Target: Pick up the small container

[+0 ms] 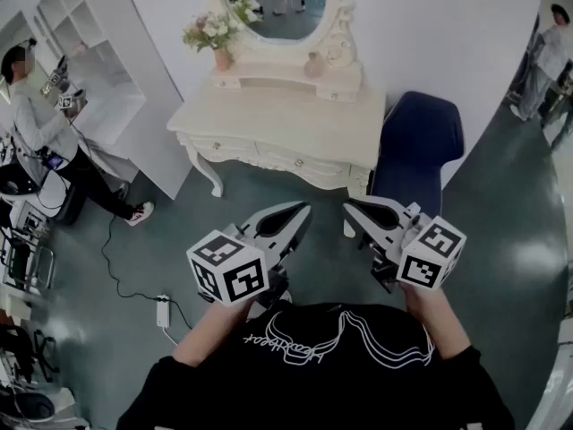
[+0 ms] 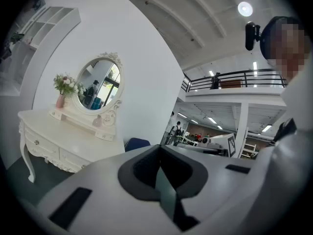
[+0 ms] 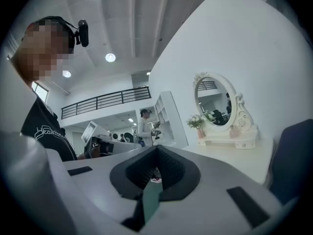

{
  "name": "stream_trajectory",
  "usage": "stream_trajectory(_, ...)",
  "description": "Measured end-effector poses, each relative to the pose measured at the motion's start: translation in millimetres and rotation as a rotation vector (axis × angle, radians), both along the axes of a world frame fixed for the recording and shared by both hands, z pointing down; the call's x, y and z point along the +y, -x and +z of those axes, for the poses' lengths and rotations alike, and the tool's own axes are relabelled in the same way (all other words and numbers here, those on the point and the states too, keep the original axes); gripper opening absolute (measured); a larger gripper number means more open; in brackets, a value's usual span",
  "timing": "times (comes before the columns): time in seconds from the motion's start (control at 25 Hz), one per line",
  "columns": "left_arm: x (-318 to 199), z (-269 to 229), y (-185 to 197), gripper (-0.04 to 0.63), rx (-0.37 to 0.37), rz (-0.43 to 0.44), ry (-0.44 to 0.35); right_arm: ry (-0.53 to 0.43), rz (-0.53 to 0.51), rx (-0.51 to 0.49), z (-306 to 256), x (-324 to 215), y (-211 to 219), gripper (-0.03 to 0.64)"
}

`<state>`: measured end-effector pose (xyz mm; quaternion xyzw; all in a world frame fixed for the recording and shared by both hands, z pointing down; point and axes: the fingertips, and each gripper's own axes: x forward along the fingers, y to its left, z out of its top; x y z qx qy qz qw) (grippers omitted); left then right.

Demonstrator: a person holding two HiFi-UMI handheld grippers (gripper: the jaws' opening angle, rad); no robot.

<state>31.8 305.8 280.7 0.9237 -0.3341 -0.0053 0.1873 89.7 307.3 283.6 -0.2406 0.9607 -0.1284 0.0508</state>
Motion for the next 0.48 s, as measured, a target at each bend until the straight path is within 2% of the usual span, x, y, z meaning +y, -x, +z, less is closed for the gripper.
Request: stream_trajectory(0.48, 0.4, 0.3, -6.6, 0.003, -0.008, 0.000, 0.000, -0.009, 0.000, 0.010, 1.1, -1.9, -5.1, 0.006)
